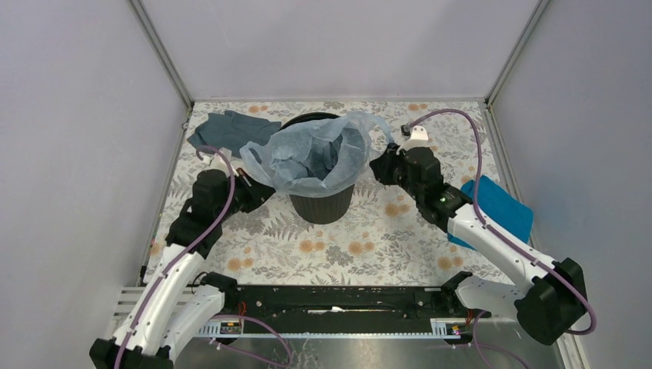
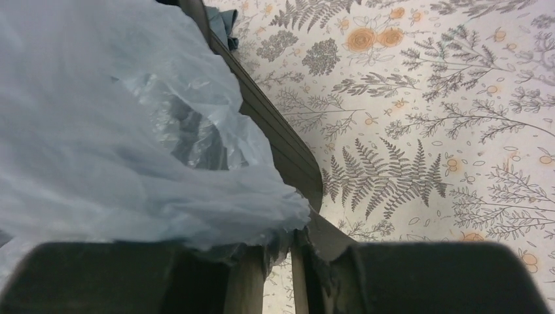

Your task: Put the trash bags into the trash bin

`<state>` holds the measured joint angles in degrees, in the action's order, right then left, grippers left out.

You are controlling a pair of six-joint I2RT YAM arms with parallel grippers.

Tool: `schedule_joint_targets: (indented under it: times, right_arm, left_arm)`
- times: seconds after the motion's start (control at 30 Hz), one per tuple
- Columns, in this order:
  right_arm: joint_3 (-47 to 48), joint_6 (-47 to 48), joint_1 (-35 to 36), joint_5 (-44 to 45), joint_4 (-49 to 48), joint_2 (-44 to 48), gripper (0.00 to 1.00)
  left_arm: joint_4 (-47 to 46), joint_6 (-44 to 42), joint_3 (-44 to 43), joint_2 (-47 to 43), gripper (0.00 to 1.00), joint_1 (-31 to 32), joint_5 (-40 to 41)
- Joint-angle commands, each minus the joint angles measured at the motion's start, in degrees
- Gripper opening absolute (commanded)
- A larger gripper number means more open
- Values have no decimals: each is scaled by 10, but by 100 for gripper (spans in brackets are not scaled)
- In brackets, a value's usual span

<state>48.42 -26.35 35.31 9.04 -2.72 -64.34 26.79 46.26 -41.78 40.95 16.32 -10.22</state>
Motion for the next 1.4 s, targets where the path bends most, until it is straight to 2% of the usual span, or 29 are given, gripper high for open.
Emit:
schedule_joint_targets:
  times: [0.0, 0.07, 0.17, 0.3, 0.37, 0.5, 0.63, 0.7, 0.77, 0.83, 1.03, 1.1, 1.23, 1.3, 1.37]
  right_arm:
    - [4, 6, -43, -125, -50, -12, 26]
    - [21, 33, -44, -160, -13, -6, 30]
    - [35, 56, -44, -186, 45, 19, 45]
    - [80, 82, -44, -192, 162, 45, 52]
    - [95, 97, -44, -183, 215, 65, 57]
    - [136, 135, -44, -168, 317, 101, 72]
    - [214, 179, -44, -139, 404, 123, 90]
    - [258, 199, -44, -130, 414, 117, 95]
    - [298, 216, -44, -142, 401, 95, 96]
    - [346, 233, -44, -164, 383, 50, 97]
    - [497, 295, -44, -179, 364, -132, 97]
    - [529, 311, -44, -194, 361, -172, 96]
    - [578, 323, -44, -254, 366, -226, 95]
    - [587, 317, -44, -273, 369, -243, 90]
    - [572, 307, -44, -263, 356, -250, 81]
  left_arm:
    - [-52, -39, 2, 47, 2, -1, 26]
    - [-30, -59, -15, 64, 8, -1, 29]
    - [12, -80, -29, 58, 20, -1, 47]
    - [66, -99, -27, 5, 51, -1, 51]
    - [106, -109, -35, -23, 57, -1, 51]
    - [184, -134, -77, -78, 72, -1, 59]
    - [249, -118, -152, -129, 72, -1, 134]
    - [230, -111, -175, -148, 79, -1, 141]
    - [199, -112, -188, -142, 88, -1, 141]
    - [171, -125, -196, -97, 92, -1, 143]
    - [128, -169, -247, 70, 99, -6, 239]
    - [105, -180, -258, 109, 99, -39, 188]
    - [38, -154, -225, 141, 99, -158, -11]
    - [9, -144, -198, 151, 99, -204, -73]
    - [-19, -132, -173, 160, 98, -227, -121]
